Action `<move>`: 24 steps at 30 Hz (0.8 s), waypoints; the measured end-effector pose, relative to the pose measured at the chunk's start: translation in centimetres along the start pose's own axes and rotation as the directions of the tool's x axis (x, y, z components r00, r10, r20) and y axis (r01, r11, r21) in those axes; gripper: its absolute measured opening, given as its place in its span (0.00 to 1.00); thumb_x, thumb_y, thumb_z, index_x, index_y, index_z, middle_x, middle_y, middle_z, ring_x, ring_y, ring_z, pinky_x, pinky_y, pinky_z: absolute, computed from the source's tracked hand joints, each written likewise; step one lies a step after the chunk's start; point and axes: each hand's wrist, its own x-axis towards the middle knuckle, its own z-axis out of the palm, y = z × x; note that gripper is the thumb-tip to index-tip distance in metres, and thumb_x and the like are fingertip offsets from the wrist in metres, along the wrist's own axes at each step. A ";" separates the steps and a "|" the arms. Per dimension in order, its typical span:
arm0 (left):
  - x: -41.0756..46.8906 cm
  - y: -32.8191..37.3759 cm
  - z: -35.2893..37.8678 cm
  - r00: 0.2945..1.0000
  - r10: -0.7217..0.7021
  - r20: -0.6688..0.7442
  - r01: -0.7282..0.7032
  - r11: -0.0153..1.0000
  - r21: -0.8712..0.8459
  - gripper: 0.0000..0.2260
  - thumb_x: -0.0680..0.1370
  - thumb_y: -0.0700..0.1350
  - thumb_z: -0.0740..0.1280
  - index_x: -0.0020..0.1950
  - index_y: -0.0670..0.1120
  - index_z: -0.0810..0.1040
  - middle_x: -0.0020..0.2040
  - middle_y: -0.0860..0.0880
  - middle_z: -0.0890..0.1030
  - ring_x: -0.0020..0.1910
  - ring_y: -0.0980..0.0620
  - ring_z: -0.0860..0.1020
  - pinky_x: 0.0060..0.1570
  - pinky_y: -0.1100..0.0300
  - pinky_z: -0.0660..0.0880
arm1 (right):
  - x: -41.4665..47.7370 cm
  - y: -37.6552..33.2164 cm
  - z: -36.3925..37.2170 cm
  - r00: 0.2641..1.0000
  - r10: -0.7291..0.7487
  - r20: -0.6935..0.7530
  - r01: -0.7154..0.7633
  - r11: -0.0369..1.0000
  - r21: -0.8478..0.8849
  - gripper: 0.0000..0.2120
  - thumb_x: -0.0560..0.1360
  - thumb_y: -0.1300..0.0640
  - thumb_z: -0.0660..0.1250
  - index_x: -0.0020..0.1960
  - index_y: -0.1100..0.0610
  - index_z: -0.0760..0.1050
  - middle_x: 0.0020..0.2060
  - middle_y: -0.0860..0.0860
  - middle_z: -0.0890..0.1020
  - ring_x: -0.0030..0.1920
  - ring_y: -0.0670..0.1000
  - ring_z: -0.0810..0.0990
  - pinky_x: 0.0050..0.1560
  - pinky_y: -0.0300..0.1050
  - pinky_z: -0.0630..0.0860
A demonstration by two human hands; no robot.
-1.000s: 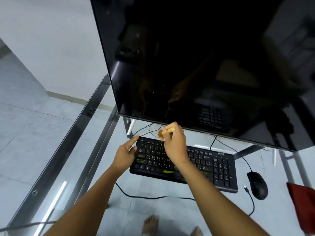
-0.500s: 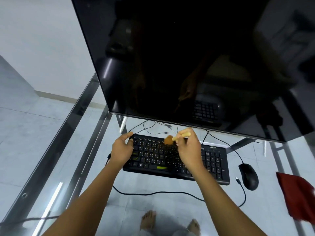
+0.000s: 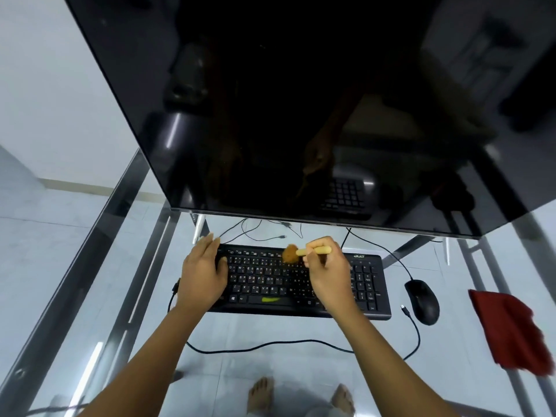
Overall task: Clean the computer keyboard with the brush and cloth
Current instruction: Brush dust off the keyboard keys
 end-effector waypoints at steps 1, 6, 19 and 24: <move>0.1 0.4 0.2 0.997 0.080 -0.011 -0.079 0.995 0.052 0.19 0.77 0.39 0.66 0.68 0.37 0.72 0.70 0.40 0.72 0.70 0.40 0.68 0.69 0.44 0.66 | -0.2 0.1 0.0 0.999 -0.020 0.040 0.020 1.000 0.004 0.05 0.79 0.63 0.62 0.46 0.57 0.74 0.40 0.51 0.84 0.42 0.52 0.83 0.45 0.44 0.80; 0.4 3.7 2.1 0.936 0.305 0.176 -0.335 0.926 0.176 0.23 0.79 0.49 0.57 0.71 0.41 0.69 0.73 0.44 0.69 0.74 0.45 0.63 0.73 0.44 0.59 | -0.6 0.8 -0.8 0.997 0.008 -0.075 -0.012 0.998 -0.062 0.12 0.78 0.64 0.64 0.42 0.47 0.74 0.42 0.51 0.83 0.42 0.49 0.81 0.45 0.42 0.77; 0.9 4.1 4.7 0.905 0.309 0.294 -0.358 0.925 0.129 0.22 0.82 0.49 0.58 0.74 0.44 0.66 0.74 0.48 0.68 0.75 0.49 0.61 0.75 0.48 0.48 | -2.3 2.5 -3.5 0.997 -0.003 0.073 0.011 0.995 -0.099 0.06 0.78 0.62 0.64 0.44 0.53 0.75 0.39 0.45 0.85 0.36 0.45 0.79 0.38 0.37 0.76; 0.9 4.1 5.1 0.919 0.296 0.259 -0.326 0.942 0.080 0.22 0.80 0.49 0.57 0.73 0.44 0.68 0.71 0.47 0.71 0.74 0.49 0.63 0.75 0.47 0.51 | -3.1 2.4 -3.3 0.990 0.021 0.137 -0.014 0.999 -0.048 0.05 0.79 0.64 0.61 0.46 0.60 0.74 0.34 0.51 0.85 0.35 0.48 0.82 0.39 0.42 0.80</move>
